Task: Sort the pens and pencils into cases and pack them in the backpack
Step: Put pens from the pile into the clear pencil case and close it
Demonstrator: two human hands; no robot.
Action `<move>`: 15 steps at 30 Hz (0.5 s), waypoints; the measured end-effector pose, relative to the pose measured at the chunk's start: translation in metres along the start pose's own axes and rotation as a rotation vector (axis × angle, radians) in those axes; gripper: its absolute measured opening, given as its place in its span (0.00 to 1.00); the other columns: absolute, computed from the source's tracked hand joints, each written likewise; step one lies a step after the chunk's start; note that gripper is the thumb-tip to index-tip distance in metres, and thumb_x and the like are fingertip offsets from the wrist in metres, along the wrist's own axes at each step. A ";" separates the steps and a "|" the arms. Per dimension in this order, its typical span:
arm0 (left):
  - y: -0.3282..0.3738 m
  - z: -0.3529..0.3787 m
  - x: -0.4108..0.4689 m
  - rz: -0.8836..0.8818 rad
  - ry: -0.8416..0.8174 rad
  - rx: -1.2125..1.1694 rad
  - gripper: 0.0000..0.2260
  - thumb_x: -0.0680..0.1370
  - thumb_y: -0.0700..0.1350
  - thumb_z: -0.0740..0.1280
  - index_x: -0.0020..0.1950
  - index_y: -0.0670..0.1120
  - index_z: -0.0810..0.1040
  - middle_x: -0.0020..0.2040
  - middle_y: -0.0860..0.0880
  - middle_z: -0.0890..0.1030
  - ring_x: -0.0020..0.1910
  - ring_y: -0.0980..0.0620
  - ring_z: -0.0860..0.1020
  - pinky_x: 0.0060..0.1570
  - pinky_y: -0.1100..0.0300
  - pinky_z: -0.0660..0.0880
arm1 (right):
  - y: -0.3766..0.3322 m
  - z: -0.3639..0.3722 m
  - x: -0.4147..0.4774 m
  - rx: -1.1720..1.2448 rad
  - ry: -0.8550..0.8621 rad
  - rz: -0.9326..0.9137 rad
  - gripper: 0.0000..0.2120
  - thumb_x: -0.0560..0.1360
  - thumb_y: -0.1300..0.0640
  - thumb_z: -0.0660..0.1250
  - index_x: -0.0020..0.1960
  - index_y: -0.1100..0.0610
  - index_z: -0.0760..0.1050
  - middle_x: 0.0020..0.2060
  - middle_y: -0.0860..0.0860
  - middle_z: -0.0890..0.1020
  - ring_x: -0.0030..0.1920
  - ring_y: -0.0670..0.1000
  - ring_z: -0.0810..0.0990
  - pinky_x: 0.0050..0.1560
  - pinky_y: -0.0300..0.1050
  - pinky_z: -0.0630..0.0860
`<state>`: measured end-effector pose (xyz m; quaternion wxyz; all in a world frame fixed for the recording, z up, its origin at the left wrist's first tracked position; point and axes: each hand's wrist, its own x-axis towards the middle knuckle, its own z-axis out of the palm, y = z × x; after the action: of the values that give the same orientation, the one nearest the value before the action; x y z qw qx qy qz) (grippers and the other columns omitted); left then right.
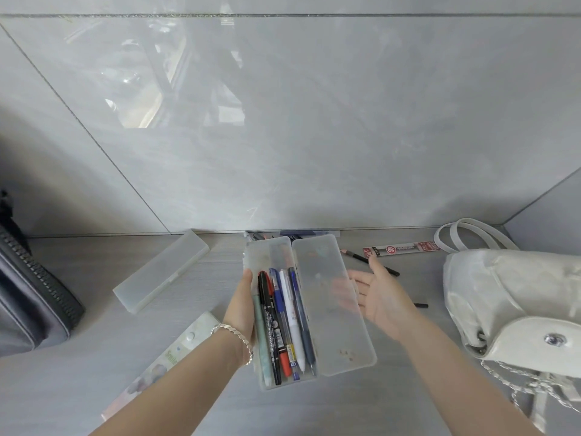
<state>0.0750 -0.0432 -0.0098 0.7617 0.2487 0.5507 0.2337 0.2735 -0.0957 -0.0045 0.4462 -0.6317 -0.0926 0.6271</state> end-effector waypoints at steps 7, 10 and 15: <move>-0.002 0.003 0.000 0.037 -0.151 -0.061 0.33 0.74 0.68 0.48 0.57 0.46 0.80 0.48 0.44 0.85 0.45 0.47 0.83 0.44 0.54 0.77 | 0.016 0.043 -0.031 -0.621 -0.210 -0.393 0.12 0.79 0.53 0.59 0.52 0.35 0.72 0.62 0.41 0.69 0.63 0.37 0.67 0.58 0.27 0.63; -0.003 0.003 -0.004 0.060 -0.233 0.000 0.30 0.73 0.65 0.55 0.61 0.44 0.77 0.50 0.43 0.84 0.46 0.46 0.84 0.41 0.56 0.81 | 0.038 0.058 -0.037 -0.753 -0.227 -0.529 0.22 0.75 0.53 0.66 0.59 0.30 0.62 0.65 0.42 0.60 0.63 0.29 0.59 0.59 0.22 0.57; -0.010 -0.002 -0.003 0.194 -0.098 0.149 0.18 0.67 0.53 0.68 0.51 0.42 0.80 0.45 0.43 0.85 0.42 0.46 0.83 0.49 0.51 0.79 | 0.039 0.049 -0.022 -0.423 -0.106 -0.241 0.28 0.71 0.50 0.71 0.68 0.50 0.65 0.63 0.45 0.73 0.61 0.42 0.73 0.59 0.38 0.70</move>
<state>0.0734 -0.0525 -0.0148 0.7411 0.3678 0.5018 0.2524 0.2088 -0.1115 -0.0060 0.3703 -0.6614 -0.3197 0.5684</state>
